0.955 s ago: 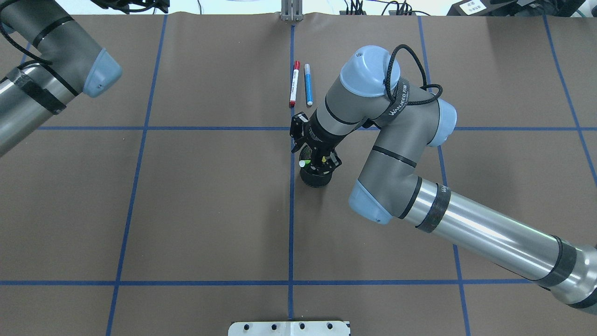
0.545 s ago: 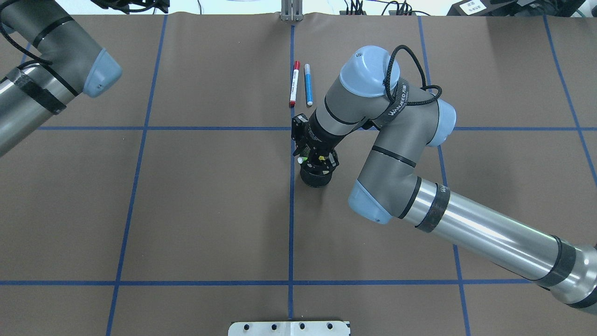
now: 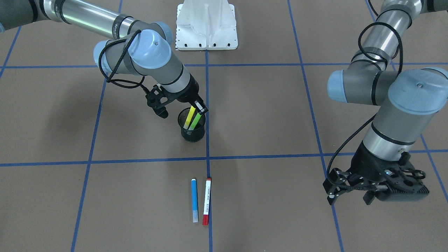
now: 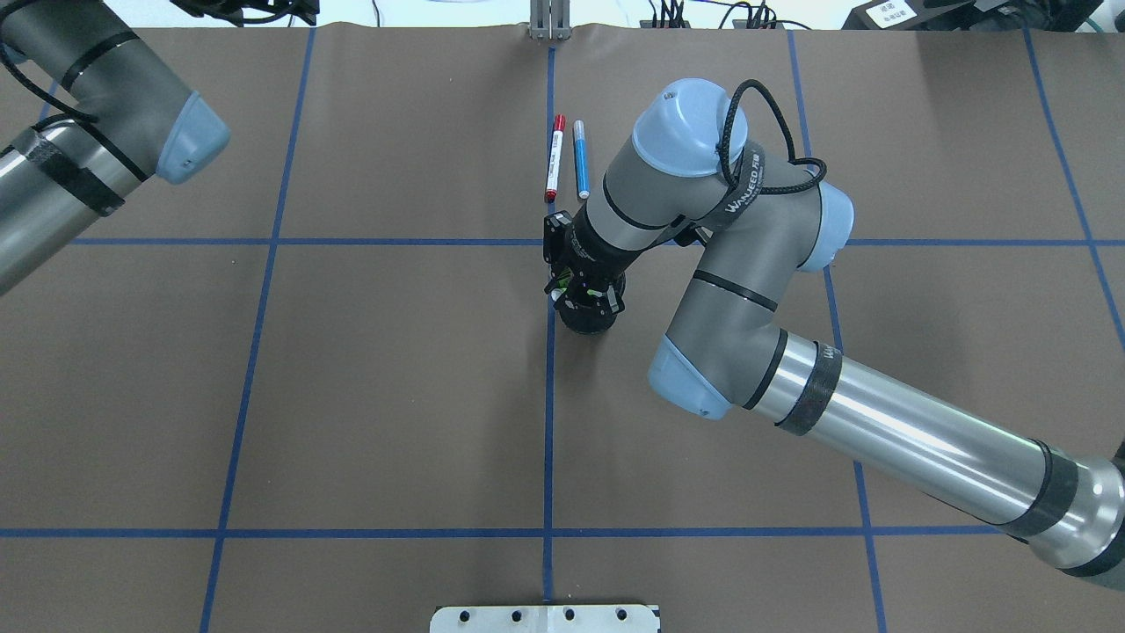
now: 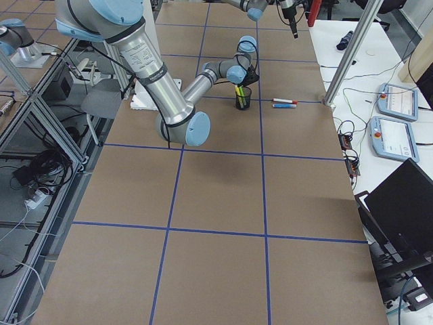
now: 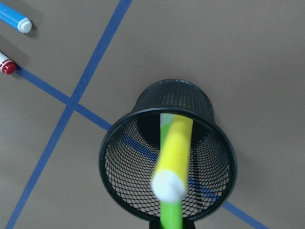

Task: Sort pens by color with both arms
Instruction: 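Lift the green marker out of the cup with the right gripper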

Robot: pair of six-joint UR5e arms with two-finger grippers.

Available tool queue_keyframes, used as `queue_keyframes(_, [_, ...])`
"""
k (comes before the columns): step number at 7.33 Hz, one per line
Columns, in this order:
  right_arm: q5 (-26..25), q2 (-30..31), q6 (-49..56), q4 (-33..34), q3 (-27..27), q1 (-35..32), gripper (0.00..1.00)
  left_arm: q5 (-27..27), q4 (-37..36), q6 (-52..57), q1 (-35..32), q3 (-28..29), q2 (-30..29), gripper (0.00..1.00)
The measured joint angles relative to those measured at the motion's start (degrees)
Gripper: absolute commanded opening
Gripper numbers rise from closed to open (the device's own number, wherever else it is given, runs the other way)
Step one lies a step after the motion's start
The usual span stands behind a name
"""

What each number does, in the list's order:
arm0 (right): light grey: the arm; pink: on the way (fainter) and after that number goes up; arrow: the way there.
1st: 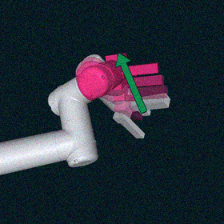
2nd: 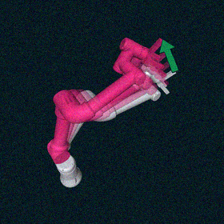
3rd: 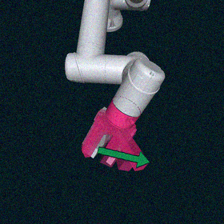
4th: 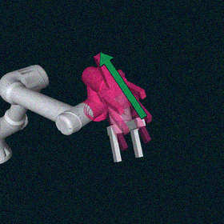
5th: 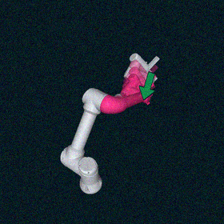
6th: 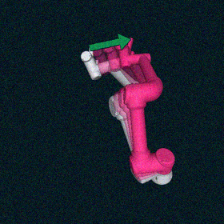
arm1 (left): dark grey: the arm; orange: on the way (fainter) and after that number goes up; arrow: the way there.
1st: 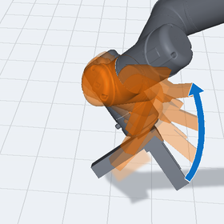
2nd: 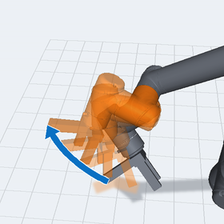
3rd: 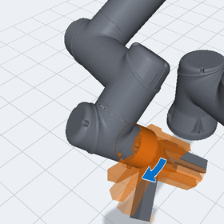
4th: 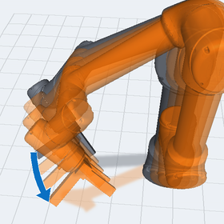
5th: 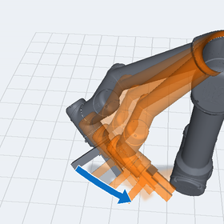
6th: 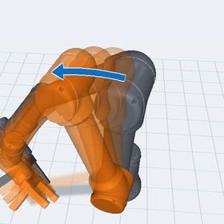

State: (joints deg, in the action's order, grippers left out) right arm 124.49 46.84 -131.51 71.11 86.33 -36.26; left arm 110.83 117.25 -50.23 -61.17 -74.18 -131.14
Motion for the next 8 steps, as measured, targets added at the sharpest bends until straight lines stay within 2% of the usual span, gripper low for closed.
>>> queue_keyframes(6, [0.66, -6.8, -4.66, -0.07, 0.37, 0.0, 0.0, 0.0, -0.09, 0.17, -0.08, 0.08, 0.01, 1.0])
queue_keyframes(8, [1.1, -9.06, -4.73, 0.07, 1.03, -1.93, 0.0, 0.0, -0.09, 0.14, -0.08, 0.08, 0.0, 1.0])
